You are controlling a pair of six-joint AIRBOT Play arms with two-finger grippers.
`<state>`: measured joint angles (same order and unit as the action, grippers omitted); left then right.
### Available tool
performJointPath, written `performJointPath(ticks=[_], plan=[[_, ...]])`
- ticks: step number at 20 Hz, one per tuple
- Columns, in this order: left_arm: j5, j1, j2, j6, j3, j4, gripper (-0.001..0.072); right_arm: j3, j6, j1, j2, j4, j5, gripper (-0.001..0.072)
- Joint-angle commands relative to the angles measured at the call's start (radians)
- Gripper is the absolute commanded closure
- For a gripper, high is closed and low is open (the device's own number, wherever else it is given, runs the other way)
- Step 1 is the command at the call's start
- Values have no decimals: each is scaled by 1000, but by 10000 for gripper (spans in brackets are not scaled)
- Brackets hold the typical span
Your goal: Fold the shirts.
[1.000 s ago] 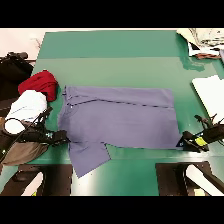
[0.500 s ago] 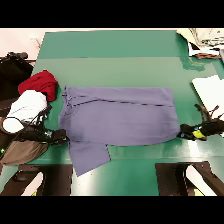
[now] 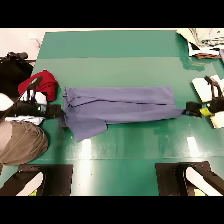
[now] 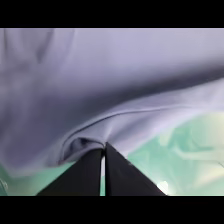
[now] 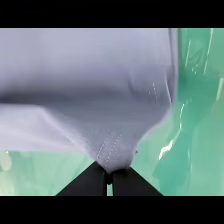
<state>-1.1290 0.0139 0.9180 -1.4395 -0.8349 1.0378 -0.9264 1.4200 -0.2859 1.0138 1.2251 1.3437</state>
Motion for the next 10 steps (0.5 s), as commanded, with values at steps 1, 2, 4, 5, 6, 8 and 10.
performJointPath(ticks=[1, 2, 4, 5, 6, 8, 10], plan=[[94, 0, 221, 60, -188, 1, 688, -179, 47, 106, 193, -3, -77, 687], [100, 0, 286, 62, -249, -3, 688, -225, 49, 121, 249, -3, -76, 687], [103, 0, 413, 79, -372, -9, 688, -311, 59, 152, 357, -3, -77, 687], [113, 0, 468, 87, -418, -14, 688, -347, 64, 163, 401, -3, -77, 688], [125, 0, 522, 87, -459, -14, 687, -383, 65, 171, 444, -3, -77, 687], [131, 0, 601, 87, -522, -13, 688, -455, 75, 174, 515, -3, -66, 688], [178, 0, 628, 87, -553, -13, 688, -528, 83, 161, 568, -4, -43, 688]])
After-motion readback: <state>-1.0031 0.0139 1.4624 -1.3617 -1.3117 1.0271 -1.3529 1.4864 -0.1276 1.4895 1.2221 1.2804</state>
